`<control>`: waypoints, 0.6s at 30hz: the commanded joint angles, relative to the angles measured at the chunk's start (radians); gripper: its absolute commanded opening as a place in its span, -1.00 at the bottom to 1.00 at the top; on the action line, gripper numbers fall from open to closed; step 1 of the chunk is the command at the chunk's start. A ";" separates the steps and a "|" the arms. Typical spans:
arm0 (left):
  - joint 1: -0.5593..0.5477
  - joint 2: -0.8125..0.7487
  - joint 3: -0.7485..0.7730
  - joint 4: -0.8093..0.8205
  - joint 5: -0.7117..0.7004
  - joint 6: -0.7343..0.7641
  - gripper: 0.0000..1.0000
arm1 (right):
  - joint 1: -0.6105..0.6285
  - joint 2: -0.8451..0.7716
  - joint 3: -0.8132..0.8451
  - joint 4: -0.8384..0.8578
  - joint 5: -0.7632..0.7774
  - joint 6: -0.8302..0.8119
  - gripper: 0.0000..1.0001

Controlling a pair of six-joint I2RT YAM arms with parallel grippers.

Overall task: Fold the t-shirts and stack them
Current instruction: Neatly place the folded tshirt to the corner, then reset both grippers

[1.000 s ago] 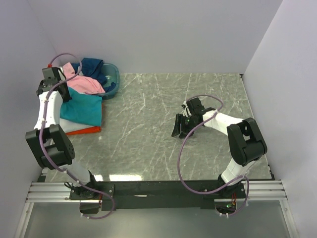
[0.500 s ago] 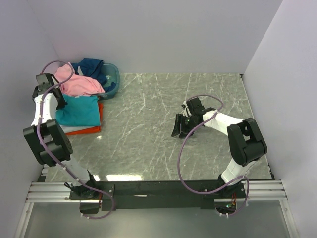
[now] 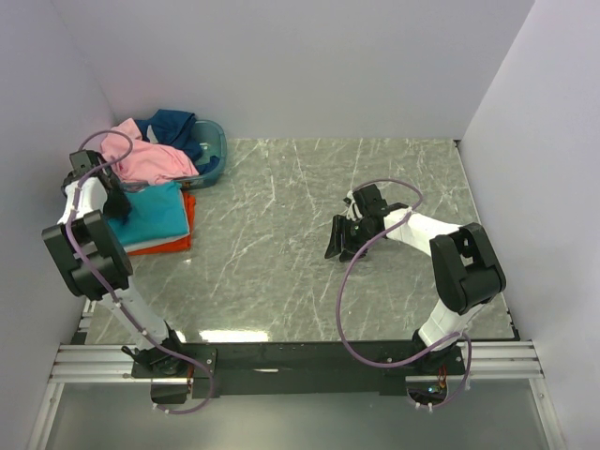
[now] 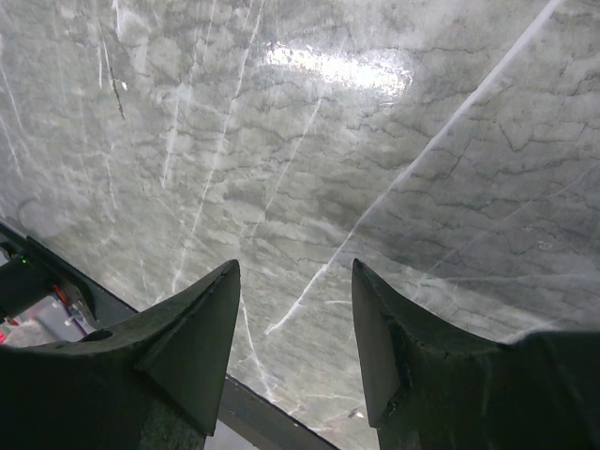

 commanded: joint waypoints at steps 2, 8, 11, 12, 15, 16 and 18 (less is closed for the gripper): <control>0.006 -0.004 0.054 -0.016 -0.078 -0.053 0.54 | -0.001 -0.020 0.044 -0.019 -0.001 -0.016 0.17; -0.003 -0.114 0.048 -0.013 -0.127 -0.107 0.89 | -0.001 -0.046 0.063 -0.049 0.022 -0.024 0.17; -0.007 -0.188 0.039 -0.003 -0.129 -0.136 0.99 | -0.001 -0.078 0.069 -0.077 0.052 -0.033 0.17; -0.015 -0.209 0.033 0.003 -0.124 -0.143 0.99 | -0.001 -0.087 0.069 -0.085 0.058 -0.033 0.17; -0.061 -0.303 -0.008 0.047 -0.170 -0.162 0.99 | -0.001 -0.121 0.077 -0.111 0.086 -0.035 0.18; -0.078 -0.324 -0.017 0.067 -0.170 -0.166 0.99 | -0.001 -0.140 0.078 -0.117 0.092 -0.036 0.18; -0.098 -0.381 -0.034 0.085 -0.140 -0.188 0.99 | -0.002 -0.160 0.080 -0.123 0.109 -0.026 0.18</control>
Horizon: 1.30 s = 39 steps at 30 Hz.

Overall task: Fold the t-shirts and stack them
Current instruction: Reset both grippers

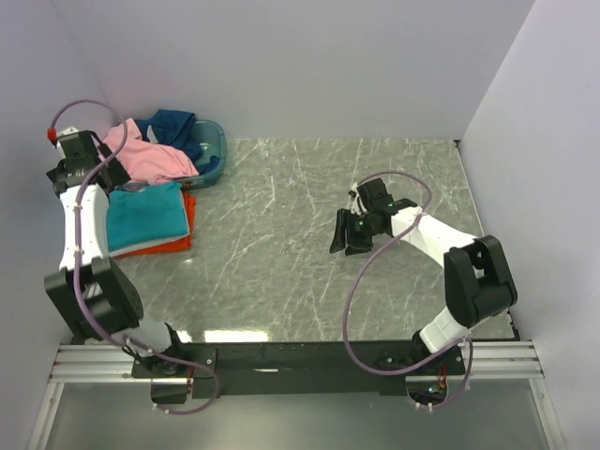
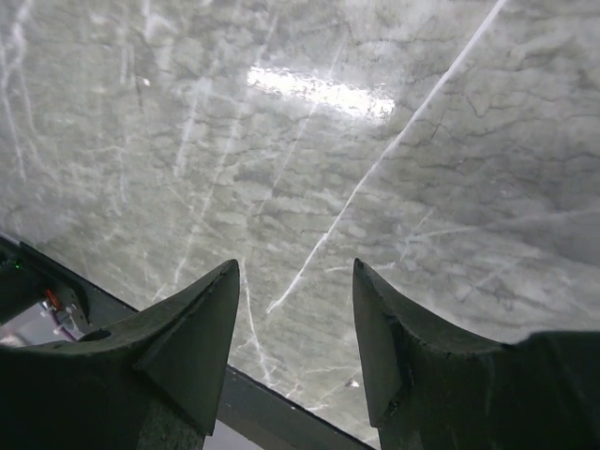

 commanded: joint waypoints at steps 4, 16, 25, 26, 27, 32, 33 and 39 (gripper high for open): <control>-0.171 -0.193 -0.094 0.113 0.057 -0.087 0.99 | -0.002 -0.140 0.033 -0.011 0.080 0.012 0.18; -0.783 -0.526 -0.549 0.357 -0.099 -0.337 0.99 | -0.001 -0.344 -0.101 0.135 0.244 0.064 0.18; -0.949 -0.578 -0.661 0.377 -0.141 -0.445 0.99 | -0.001 -0.410 -0.176 0.205 0.287 0.092 0.18; -0.949 -0.581 -0.658 0.376 -0.153 -0.443 0.99 | -0.001 -0.414 -0.193 0.222 0.285 0.095 0.18; -0.951 -0.584 -0.658 0.379 -0.158 -0.442 0.99 | -0.001 -0.423 -0.199 0.230 0.291 0.103 0.18; -0.951 -0.601 -0.673 0.408 -0.167 -0.431 0.99 | -0.002 -0.459 -0.237 0.253 0.325 0.109 0.18; -0.951 -0.602 -0.676 0.420 -0.162 -0.427 0.99 | -0.002 -0.472 -0.243 0.257 0.330 0.112 0.18; -0.951 -0.581 -0.668 0.437 -0.162 -0.408 0.99 | -0.001 -0.508 -0.279 0.280 0.350 0.126 0.18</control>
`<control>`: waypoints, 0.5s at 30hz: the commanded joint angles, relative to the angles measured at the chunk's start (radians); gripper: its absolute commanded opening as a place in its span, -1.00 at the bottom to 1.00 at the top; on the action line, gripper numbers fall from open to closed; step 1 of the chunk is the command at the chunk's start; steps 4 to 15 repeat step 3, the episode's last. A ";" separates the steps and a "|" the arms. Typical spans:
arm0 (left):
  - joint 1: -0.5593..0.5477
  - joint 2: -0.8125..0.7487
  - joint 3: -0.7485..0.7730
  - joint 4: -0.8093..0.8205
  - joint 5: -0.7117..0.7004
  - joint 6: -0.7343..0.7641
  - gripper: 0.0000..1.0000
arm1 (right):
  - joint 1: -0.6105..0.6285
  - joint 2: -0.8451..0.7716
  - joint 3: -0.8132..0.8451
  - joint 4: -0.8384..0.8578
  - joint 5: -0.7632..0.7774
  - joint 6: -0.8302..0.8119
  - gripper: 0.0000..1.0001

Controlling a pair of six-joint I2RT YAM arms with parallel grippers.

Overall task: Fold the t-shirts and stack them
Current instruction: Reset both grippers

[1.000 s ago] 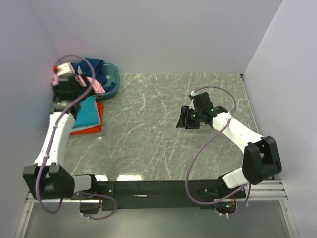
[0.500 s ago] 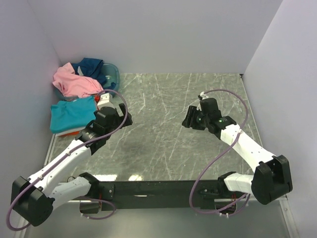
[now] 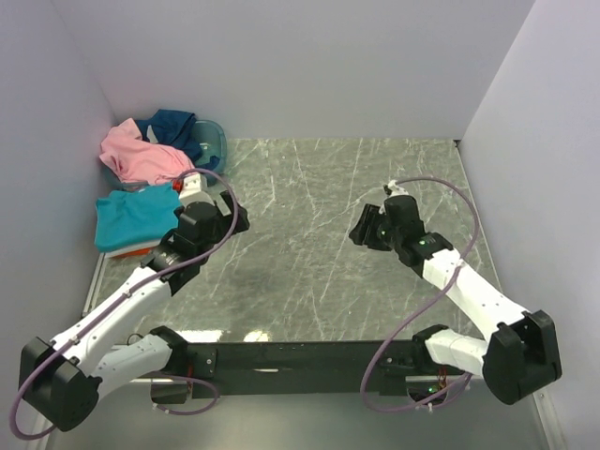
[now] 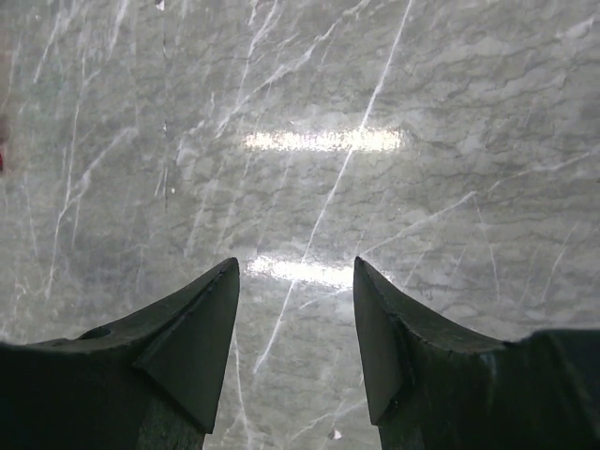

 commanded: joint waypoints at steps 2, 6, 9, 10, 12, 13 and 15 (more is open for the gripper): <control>-0.004 0.005 0.004 0.043 -0.031 0.012 0.99 | -0.001 -0.037 -0.025 0.061 0.037 0.017 0.18; -0.004 0.008 0.005 0.040 -0.034 0.012 1.00 | -0.002 -0.036 -0.025 0.063 0.037 0.017 0.18; -0.004 0.008 0.005 0.040 -0.034 0.012 1.00 | -0.002 -0.036 -0.025 0.063 0.037 0.017 0.18; -0.004 0.008 0.005 0.040 -0.034 0.012 1.00 | -0.002 -0.036 -0.025 0.063 0.037 0.017 0.18; -0.004 0.008 0.005 0.040 -0.034 0.012 1.00 | -0.002 -0.036 -0.025 0.063 0.037 0.017 0.18; -0.004 0.008 0.005 0.040 -0.034 0.012 1.00 | -0.002 -0.036 -0.025 0.063 0.037 0.017 0.18; -0.004 0.008 0.005 0.040 -0.034 0.012 1.00 | -0.002 -0.036 -0.025 0.063 0.037 0.017 0.18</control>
